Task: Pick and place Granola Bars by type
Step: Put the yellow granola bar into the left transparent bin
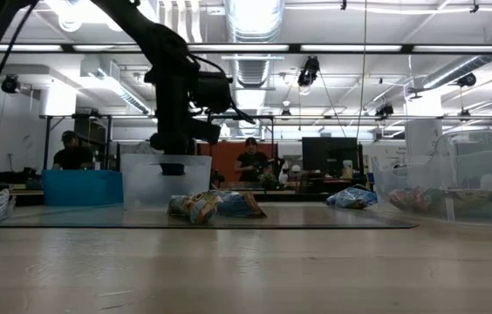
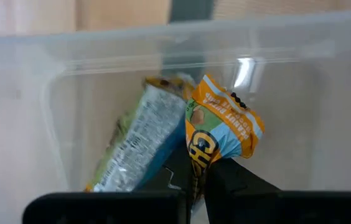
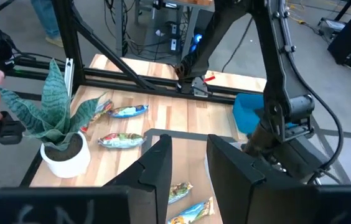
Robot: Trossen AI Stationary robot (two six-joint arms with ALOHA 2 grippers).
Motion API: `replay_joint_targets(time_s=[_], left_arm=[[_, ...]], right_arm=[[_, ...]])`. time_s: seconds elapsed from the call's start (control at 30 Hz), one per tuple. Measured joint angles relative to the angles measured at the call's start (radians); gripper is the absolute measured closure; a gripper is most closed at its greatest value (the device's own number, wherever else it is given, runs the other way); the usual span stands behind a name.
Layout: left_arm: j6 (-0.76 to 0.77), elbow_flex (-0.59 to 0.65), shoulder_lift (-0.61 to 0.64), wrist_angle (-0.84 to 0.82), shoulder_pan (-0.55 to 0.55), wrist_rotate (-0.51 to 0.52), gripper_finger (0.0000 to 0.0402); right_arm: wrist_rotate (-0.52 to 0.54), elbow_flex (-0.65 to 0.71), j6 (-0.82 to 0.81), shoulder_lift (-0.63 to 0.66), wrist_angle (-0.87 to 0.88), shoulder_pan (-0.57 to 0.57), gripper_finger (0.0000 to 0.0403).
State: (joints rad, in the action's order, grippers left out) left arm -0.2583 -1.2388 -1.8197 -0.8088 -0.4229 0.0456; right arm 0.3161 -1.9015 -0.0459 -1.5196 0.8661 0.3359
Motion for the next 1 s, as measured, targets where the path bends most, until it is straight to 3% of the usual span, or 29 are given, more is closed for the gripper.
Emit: replay_joint_targets(time_s=[0.33, 0.77, 1.0], left_arm=[[0.009, 0.0, -0.007, 0.029, -0.081, 0.0, 0.0395], [0.009, 0.0, -0.007, 0.023, -0.087, 0.008, 0.0325], [0.004, 0.0, -0.007, 0.013, -0.087, 0.008, 0.0262]], right_arm=[[0.0, 0.0, -0.007, 0.0, 0.002, 0.0, 0.0308], [0.0, 0.0, -0.006, 0.0, 0.005, 0.0, 0.0316], [0.0, 0.0, -0.006, 0.0, 0.017, 0.0, 0.031]])
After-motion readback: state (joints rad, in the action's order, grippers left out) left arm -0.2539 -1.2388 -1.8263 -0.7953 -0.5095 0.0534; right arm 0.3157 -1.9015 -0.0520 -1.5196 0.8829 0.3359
